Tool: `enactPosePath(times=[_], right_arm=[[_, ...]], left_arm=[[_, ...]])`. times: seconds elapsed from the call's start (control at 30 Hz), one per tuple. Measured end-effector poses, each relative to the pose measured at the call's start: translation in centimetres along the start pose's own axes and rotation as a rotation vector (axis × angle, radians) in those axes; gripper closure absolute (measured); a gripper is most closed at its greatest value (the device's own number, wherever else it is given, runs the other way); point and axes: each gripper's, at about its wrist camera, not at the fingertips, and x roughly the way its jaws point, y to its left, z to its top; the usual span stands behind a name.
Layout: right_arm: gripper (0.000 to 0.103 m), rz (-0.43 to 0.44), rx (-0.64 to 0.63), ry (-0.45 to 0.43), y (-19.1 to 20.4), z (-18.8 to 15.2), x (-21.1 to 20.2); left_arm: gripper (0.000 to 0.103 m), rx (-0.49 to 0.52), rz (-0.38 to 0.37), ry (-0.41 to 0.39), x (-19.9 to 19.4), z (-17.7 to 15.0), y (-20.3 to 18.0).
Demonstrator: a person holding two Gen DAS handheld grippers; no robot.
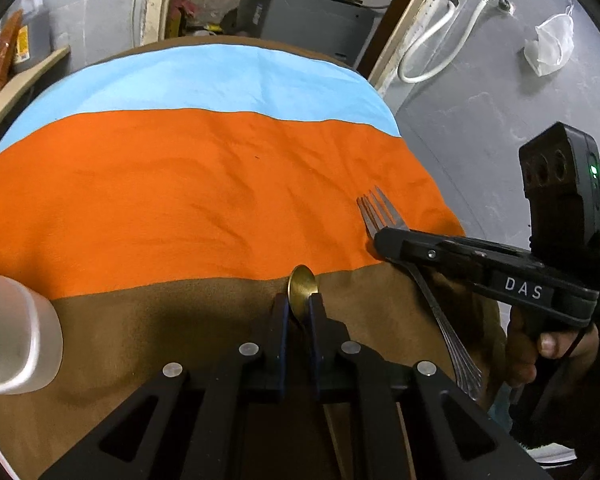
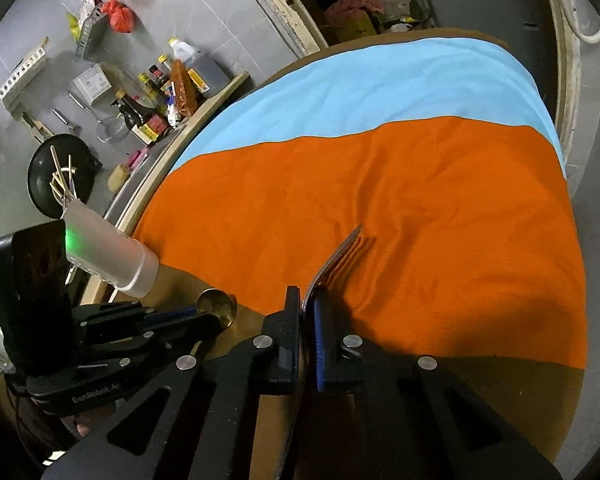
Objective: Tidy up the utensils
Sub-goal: 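Lift the gold spoon and steel fork and carry them over the white basket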
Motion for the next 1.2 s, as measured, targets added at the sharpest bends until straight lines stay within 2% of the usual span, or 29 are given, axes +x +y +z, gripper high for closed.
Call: enactPosePath(times=[0.13,0.27,0.6,0.83,0.97,1.2], right_arm=[[0.099,-0.003,0.002,-0.053,0.4,-0.4,-1.4],[0.099,-0.023,-0.015,-0.15,1.8,-1.0,-3.6],[0.1,-0.014,0.012,-0.361,5.3,-1.5,-8.5],[0.1,-0.025,-0.051,-0.504,10.7,-0.5,-10.9],[0.1,-0.046,-0.121,-0.566,14.3,0.3,-12.0],[0.1,-0.039,-0.183,-0.606,19.8,1.7,-13.8]], left_arm=[[0.097,0.027,0.009,-0.031,-0.6,-0.3,-0.9],[0.1,0.028,0.035,-0.072,-2.0,-0.8,-1.1],[0.1,-0.016,0.044,-0.276,-9.0,-1.3,0.6],[0.1,-0.031,0.067,-0.435,-15.2,-1.0,2.4],[0.1,-0.022,0.084,-0.489,-18.4,-0.6,3.5],[0.1,-0.081,0.086,-0.589,-24.0,-0.5,7.0]])
